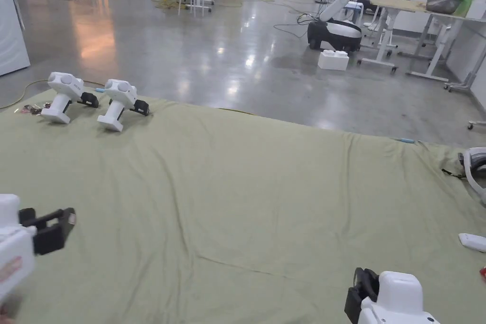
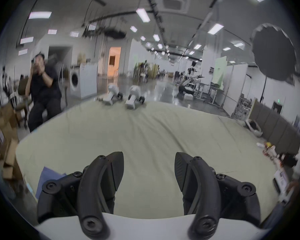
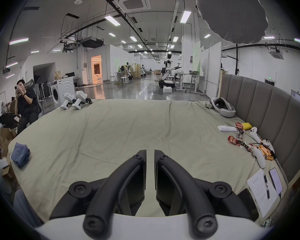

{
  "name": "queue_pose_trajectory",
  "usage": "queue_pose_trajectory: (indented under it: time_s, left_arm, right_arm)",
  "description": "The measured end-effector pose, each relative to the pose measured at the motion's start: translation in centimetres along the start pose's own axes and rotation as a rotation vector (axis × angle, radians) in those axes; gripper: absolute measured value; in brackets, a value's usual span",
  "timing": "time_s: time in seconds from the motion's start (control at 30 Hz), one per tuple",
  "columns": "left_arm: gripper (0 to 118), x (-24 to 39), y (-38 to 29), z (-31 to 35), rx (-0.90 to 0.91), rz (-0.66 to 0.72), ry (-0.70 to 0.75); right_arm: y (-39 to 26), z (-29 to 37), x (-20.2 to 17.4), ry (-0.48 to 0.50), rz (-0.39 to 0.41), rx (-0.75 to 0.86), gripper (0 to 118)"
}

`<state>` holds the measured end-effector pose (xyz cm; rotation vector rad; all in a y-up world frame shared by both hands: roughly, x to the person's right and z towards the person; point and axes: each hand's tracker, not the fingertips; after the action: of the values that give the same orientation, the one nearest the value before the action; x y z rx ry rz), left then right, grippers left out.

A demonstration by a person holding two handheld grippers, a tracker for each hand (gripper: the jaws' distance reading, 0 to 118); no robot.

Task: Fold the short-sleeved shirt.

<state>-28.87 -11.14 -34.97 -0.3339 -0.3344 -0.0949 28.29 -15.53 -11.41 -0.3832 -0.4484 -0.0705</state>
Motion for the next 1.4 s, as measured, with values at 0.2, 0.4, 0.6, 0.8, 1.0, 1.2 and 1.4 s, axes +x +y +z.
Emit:
queue_pose_trajectory:
  time_s: [0.2, 0.4, 0.6, 0.8, 1.0, 1.2, 1.4]
  left_arm:
    - [71, 10.7, 0.2, -0.6, 0.067, -0.008, -0.071]
    - [70, 15.8, 0.4, -0.6, 0.095, -0.022, -0.136]
    - [18, 18.4, -0.8, 1.7, 0.163, 0.035, -0.075]
    - [3, 19.2, 0.6, 2.4, 0.213, -0.018, -0.103]
    - [3, 19.6, 0.7, 2.7, 0.231, -0.050, -0.102]
    - [3, 19.3, 0.4, 3.0, 0.224, -0.030, -0.088]
    - [3, 18.8, 0.5, 3.1, 0.221, -0.032, -0.097]
  right_arm:
    - [1.1, 0.0, -0.7, -0.036, -0.003, 0.075, 12]
    - [1.6, 0.2, -0.9, -0.059, -0.029, 0.114, 12]
    - [1.1, 0.8, -1.1, -0.062, -0.012, 0.123, 12]
    - [0.4, 1.4, -1.3, -0.066, -0.028, 0.126, 12]
    - [-0.2, 1.8, -1.7, -0.066, -0.039, 0.134, 12]
    - [0.2, 2.0, -1.7, -0.061, -0.032, 0.144, 12]
    - [0.7, 2.1, -1.6, -0.071, -0.038, 0.157, 13]
